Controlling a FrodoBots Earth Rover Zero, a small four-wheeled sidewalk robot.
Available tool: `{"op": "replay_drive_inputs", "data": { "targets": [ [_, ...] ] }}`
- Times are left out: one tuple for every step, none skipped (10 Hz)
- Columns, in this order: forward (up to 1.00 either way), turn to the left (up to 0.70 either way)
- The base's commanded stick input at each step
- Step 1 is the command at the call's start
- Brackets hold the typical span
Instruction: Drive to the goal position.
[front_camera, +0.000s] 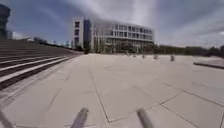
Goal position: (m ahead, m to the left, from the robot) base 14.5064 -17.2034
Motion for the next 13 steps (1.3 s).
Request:
{"op": "replay_drive_inputs", "data": {
  "targets": [
    [0.50, 0.00],
    [0.50, 0.00],
    [0.50, 0.00],
    [0.50, 0.00],
    [0.50, 0.00],
    [0.50, 0.00],
    [0.50, 0.00],
    [0.50, 0.00],
    [0.50, 0.00],
    [0.50, 0.00],
    [0.50, 0.00],
    [0.50, -0.10],
    [0.50, -0.50]
  ]
}}
